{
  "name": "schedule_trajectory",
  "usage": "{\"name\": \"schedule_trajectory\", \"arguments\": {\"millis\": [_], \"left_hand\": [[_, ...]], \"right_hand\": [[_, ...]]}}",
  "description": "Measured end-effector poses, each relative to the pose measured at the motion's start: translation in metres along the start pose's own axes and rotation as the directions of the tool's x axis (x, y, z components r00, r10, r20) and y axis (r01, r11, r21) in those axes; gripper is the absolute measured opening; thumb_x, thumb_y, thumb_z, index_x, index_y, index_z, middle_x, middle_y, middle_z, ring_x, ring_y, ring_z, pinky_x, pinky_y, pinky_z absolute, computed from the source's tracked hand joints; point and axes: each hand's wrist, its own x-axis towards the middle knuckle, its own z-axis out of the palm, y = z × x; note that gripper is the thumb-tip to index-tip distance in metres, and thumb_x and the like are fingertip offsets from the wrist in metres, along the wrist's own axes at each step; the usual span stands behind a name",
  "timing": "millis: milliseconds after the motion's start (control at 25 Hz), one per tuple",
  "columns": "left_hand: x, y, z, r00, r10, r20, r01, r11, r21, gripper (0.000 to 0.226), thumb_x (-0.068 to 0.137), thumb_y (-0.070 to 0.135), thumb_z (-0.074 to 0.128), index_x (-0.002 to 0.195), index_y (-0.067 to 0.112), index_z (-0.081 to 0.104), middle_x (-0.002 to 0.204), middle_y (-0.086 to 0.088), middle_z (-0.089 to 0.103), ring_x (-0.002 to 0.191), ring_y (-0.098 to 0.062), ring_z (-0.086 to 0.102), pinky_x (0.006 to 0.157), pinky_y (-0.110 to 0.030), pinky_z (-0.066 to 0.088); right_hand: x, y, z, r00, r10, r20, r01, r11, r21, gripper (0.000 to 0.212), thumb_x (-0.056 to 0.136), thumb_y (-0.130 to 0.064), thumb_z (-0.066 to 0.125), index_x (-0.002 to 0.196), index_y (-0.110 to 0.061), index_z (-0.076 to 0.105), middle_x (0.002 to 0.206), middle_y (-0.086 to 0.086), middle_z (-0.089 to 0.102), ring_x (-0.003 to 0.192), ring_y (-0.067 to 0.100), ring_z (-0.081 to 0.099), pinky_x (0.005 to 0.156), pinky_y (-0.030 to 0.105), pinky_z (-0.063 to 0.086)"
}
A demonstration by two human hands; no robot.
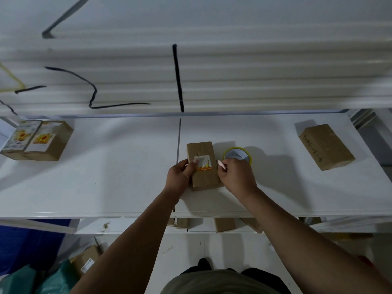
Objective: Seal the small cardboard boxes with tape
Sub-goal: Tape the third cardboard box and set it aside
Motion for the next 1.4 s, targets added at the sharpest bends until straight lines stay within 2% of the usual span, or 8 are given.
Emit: {"name": "schedule_trajectory", "arguments": {"millis": [320,440,680,800,920,1040,1160,1400], "left_hand": [[-0.002,0.008,-0.011,0.975,-0.186,-0.121,0.156,0.962,-0.224,0.044,0.099,0.054,0.066,0.097,0.012,0.08,0.087,-0.007,0.083,0.076,-0.022,0.08,0.064,-0.031,0.062],[-0.01,0.013,-0.013,0.991,-0.134,-0.024,0.129,0.981,-0.147,0.044,0.094,0.059,0.07,0.108,0.018,0.081,0.098,-0.007,0.083,0.088,-0.023,0.081,0.07,-0.032,0.064],[-0.054,0.024,0.01,0.998,0.008,0.057,0.001,0.987,-0.161,0.036,0.097,0.061,0.065,0.114,0.033,0.079,0.108,-0.001,0.082,0.1,-0.017,0.079,0.073,-0.025,0.062],[-0.075,0.032,0.022,0.999,0.047,0.027,-0.042,0.984,-0.172,0.034,0.099,0.059,0.063,0.116,0.033,0.078,0.107,-0.002,0.082,0.098,-0.02,0.079,0.068,-0.026,0.06],[-0.092,0.04,0.041,0.989,0.137,-0.06,-0.145,0.976,-0.162,0.029,0.102,0.052,0.063,0.121,0.034,0.076,0.106,0.001,0.081,0.097,-0.016,0.079,0.069,-0.023,0.061],[-0.108,0.05,0.066,0.971,0.196,-0.139,-0.216,0.966,-0.144,0.029,0.102,0.046,0.066,0.127,0.034,0.074,0.106,0.002,0.08,0.099,-0.013,0.078,0.072,-0.022,0.062],[-0.121,0.058,0.089,0.964,0.201,-0.174,-0.232,0.956,-0.178,0.03,0.102,0.044,0.067,0.129,0.033,0.073,0.107,-0.001,0.079,0.097,-0.016,0.079,0.07,-0.024,0.063],[-0.133,0.059,0.142,0.984,-0.109,-0.14,0.057,0.943,-0.329,0.043,0.1,0.044,0.058,0.132,0.017,0.052,0.126,-0.01,0.066,0.106,-0.02,0.069,0.068,-0.022,0.058]], "right_hand": [[0.0,0.006,-0.006,0.98,-0.014,0.2,0.071,0.956,-0.283,0.042,0.101,-0.022,0.055,0.062,-0.013,0.045,0.059,0.002,0.043,0.068,0.033,0.061,0.052,0.027,0.03],[-0.011,0.015,-0.008,0.989,-0.013,0.146,0.047,0.971,-0.236,0.032,0.105,-0.03,0.052,0.082,-0.012,0.066,0.073,0.01,0.065,0.075,0.036,0.068,0.056,0.03,0.038],[-0.046,0.039,0.001,0.982,0.125,0.142,-0.089,0.967,-0.237,0.029,0.105,-0.045,0.05,0.11,-0.026,0.072,0.101,0.008,0.076,0.096,0.038,0.07,0.072,0.038,0.054],[-0.054,0.039,-0.011,0.979,0.202,-0.017,-0.198,0.972,0.127,0.02,0.102,-0.04,0.06,0.096,-0.024,0.071,0.088,0.003,0.073,0.085,0.027,0.07,0.069,0.035,0.051],[-0.056,0.017,-0.038,0.951,0.309,0.0,-0.234,0.718,0.656,0.03,0.095,-0.054,0.065,0.088,-0.026,0.071,0.078,-0.003,0.073,0.074,0.012,0.072,0.069,0.04,0.062],[-0.059,0.006,-0.059,0.946,0.323,0.016,-0.233,0.647,0.726,0.024,0.09,-0.047,0.075,0.101,-0.026,0.081,0.092,-0.006,0.081,0.09,0.017,0.078,0.087,0.049,0.063],[-0.072,0.007,-0.071,0.921,0.389,-0.037,-0.219,0.593,0.775,0.01,0.094,-0.038,0.076,0.094,-0.032,0.083,0.084,-0.003,0.081,0.085,0.022,0.077,0.086,0.051,0.062],[-0.086,0.025,-0.083,0.879,0.473,0.068,-0.303,0.443,0.844,0.018,0.098,-0.025,0.07,0.084,-0.032,0.079,0.081,-0.008,0.078,0.085,0.013,0.073,0.075,0.031,0.054]]}}
